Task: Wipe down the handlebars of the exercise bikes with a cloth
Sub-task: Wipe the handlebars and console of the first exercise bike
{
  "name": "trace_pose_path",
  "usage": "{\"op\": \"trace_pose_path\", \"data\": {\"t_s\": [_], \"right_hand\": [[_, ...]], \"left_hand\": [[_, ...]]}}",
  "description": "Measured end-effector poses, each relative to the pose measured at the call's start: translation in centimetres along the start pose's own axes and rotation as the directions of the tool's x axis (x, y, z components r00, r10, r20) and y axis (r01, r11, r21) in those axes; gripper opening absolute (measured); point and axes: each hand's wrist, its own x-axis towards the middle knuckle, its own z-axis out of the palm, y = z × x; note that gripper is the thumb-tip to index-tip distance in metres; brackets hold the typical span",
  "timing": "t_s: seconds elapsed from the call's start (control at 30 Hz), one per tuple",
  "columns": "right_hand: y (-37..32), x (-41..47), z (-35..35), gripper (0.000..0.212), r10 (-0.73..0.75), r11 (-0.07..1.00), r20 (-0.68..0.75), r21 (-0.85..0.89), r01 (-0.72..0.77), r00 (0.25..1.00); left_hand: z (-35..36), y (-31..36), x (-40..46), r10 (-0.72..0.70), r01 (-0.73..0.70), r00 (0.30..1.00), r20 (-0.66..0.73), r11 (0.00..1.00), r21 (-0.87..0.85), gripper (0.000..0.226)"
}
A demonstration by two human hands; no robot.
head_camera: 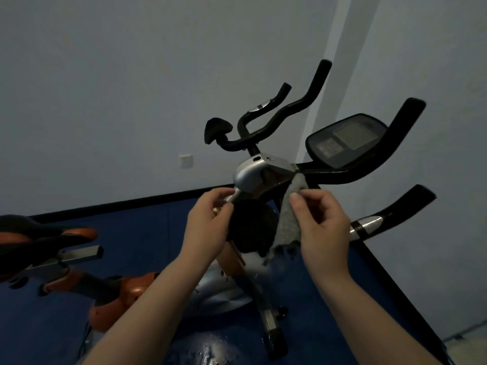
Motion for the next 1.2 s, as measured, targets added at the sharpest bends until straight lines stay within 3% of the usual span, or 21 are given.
{"op": "trace_pose_path", "data": {"t_s": [0.1, 0.2, 0.37, 0.57, 0.7, 0.8, 0.87, 0.93, 1.0, 1.13, 1.2], "right_hand": [[0.5, 0.8, 2.1, 0.003, -0.012, 0.994, 0.09, -0.111, 0.022, 0.996], [2.1, 0.7, 3.8, 0.011, -0.012, 0.927, 0.161, -0.368, 0.072, 0.987], [3.3, -1.0, 4.8, 0.018, -0.052, 0.832, 0.06, -0.549, 0.077, 0.997], [1.7, -1.2, 7.5, 0.014, -0.143, 0.53, 0.024, -0.842, 0.097, 0.989], [1.0, -2.8, 8.6, 0.007, -0.068, 0.338, 0.172, -0.923, 0.185, 0.983], [0.4, -3.8, 8.7, 0.014, 0.063, 0.255, 0.295, -0.928, 0.271, 0.953], [0.0, -3.0, 9.1, 0.01, 0.039, 0.314, 0.212, -0.93, 0.19, 0.976], [0.2, -2.3, 10.5, 0.008, -0.061, 0.36, -0.011, -0.933, 0.011, 0.998], [0.8, -2.6, 12.1, 0.008, -0.099, 0.313, -0.108, -0.947, -0.072, 0.989], [0.6, -3.8, 10.3, 0.009, 0.063, 0.204, 0.208, -0.96, 0.192, 0.976], [-0.1, -2.9, 9.6, 0.01, 0.081, 0.183, 0.181, -0.969, 0.164, 0.98]], "left_hand": [[0.6, -0.7, 1.2, -0.075, 0.083, 0.994, 0.077, 0.991, -0.108, 0.021], [0.9, -1.0, 2.4, -0.11, 0.138, 0.985, 0.135, 0.965, -0.222, 0.022], [0.3, -1.9, 3.8, -0.028, 0.123, 0.947, 0.32, 0.952, -0.281, 0.022], [-1.1, -2.9, 6.1, 0.065, 0.12, 0.865, 0.498, 0.936, -0.331, 0.022], [-1.9, -4.1, 6.8, 0.133, 0.119, 0.788, 0.601, 0.925, -0.36, 0.022], [-2.3, -4.9, 7.7, 0.097, 0.227, 0.709, 0.699, 0.906, -0.357, 0.021], [-2.5, -5.2, 8.4, 0.071, 0.288, 0.663, 0.745, 0.895, -0.341, 0.022], [-2.6, -5.3, 8.9, 0.04, 0.342, 0.629, 0.776, 0.883, -0.322, 0.024], [-2.6, -5.5, 9.2, 0.023, 0.376, 0.616, 0.788, 0.87, -0.32, 0.027], [-2.4, -5.3, 9.6, 0.015, 0.402, 0.591, 0.807, 0.862, -0.31, 0.029], [-2.5, -5.2, 9.8, 0.017, 0.417, 0.572, 0.82, 0.855, -0.308, 0.029]]}}
